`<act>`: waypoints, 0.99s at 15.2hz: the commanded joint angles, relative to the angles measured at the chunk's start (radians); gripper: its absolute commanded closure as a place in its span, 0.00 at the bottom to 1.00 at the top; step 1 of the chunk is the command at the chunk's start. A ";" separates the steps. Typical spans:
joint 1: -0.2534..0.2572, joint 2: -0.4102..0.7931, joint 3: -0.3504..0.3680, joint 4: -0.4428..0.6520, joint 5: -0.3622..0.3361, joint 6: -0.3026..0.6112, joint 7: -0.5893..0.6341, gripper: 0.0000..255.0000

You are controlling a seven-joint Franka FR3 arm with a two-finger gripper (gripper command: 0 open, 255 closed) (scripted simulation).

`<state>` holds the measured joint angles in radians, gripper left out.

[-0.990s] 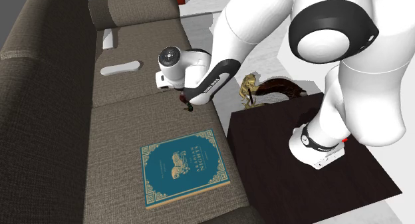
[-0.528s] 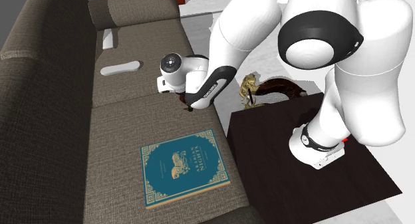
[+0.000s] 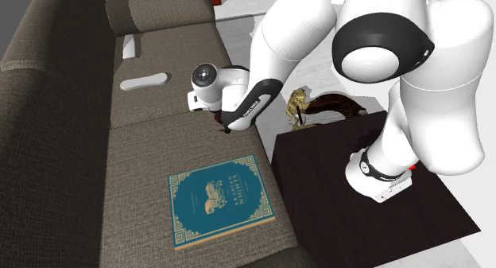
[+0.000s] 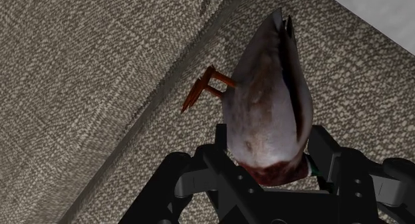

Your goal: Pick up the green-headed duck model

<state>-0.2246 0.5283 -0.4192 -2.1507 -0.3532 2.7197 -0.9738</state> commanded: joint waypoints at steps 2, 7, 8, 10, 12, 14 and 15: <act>0.003 -0.026 -0.004 -0.006 -0.003 -0.020 -0.006 1.00; 0.012 -0.088 -0.012 -0.014 -0.009 -0.071 -0.020 1.00; 0.014 -0.100 -0.013 -0.015 -0.010 -0.082 -0.023 1.00; 0.017 -0.124 -0.016 -0.016 -0.012 -0.104 -0.028 1.00; 0.021 -0.148 -0.019 -0.016 -0.014 -0.125 -0.034 1.00; 0.024 -0.171 -0.022 -0.016 -0.017 -0.148 -0.039 1.00; 0.026 -0.182 -0.023 -0.015 -0.018 -0.159 -0.042 1.00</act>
<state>-0.1992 0.3556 -0.4410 -2.1680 -0.3709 2.5712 -1.0120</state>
